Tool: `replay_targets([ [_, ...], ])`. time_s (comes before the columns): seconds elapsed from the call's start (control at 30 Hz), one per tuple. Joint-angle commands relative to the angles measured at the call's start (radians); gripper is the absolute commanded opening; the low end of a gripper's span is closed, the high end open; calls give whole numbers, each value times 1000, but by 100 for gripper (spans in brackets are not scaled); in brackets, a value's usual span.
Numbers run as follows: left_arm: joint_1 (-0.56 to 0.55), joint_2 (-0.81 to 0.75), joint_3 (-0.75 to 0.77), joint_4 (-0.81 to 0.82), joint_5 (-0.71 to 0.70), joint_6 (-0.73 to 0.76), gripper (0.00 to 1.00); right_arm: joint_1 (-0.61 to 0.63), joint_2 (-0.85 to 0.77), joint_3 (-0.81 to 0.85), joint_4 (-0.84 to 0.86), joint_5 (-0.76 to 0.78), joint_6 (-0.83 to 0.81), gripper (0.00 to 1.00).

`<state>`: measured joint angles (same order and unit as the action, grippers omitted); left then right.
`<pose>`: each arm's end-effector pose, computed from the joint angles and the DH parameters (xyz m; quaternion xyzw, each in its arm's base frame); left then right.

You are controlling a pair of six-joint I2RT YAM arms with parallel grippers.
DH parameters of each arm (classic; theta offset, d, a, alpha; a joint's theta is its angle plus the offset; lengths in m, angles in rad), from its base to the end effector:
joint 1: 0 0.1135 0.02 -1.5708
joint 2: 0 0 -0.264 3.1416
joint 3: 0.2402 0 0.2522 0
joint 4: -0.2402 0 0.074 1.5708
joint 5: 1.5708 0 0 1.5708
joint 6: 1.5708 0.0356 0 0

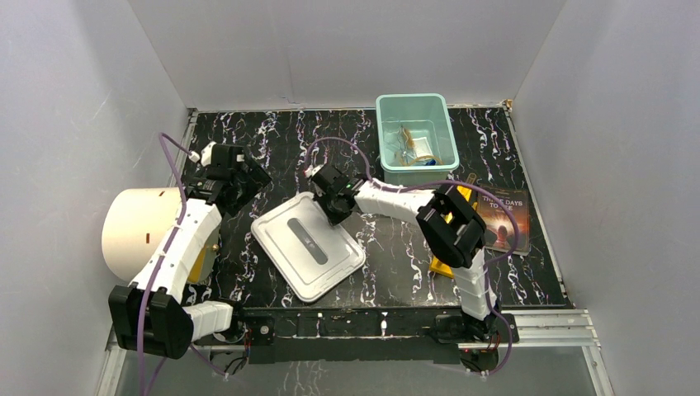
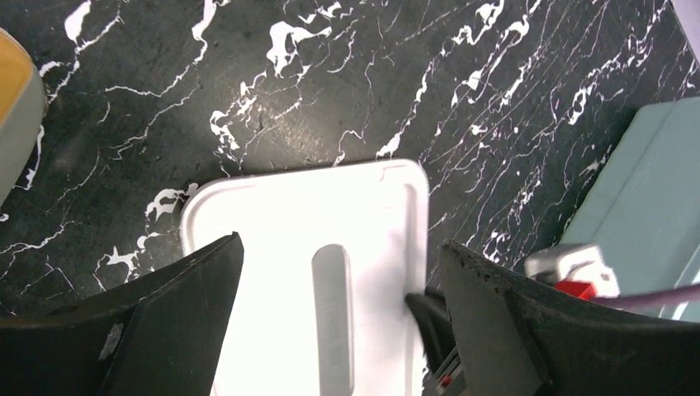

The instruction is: Organize the chemistry lab equipment

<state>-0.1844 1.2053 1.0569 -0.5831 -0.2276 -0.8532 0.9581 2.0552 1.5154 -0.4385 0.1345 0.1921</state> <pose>0.2548 -0.0393 0.3106 -0.3415 0.8419 -0.1107 0.4030 0.2598 0.3613 0.1820 -0.3384 0.8925 0.1045 0.2794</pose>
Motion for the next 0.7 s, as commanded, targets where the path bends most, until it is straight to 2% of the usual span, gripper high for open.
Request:
replay_targets([
  [0.0,2,-10,-34,-19,80,13,88,-88,-3,-11,16,-68,39,9],
  [0.27,2,52,-115,-34,225,34,88,-191,54,28,30,-210,98,9],
  [0.43,2,88,-181,38,355,59,85,-220,90,67,23,-281,141,9],
  [0.5,2,115,-200,59,383,64,80,-233,100,77,21,-301,157,9],
  [0.57,2,136,-211,79,394,67,62,-243,114,92,11,-308,167,9],
  [0.67,2,126,-239,162,447,75,49,-246,125,108,5,-316,170,9],
])
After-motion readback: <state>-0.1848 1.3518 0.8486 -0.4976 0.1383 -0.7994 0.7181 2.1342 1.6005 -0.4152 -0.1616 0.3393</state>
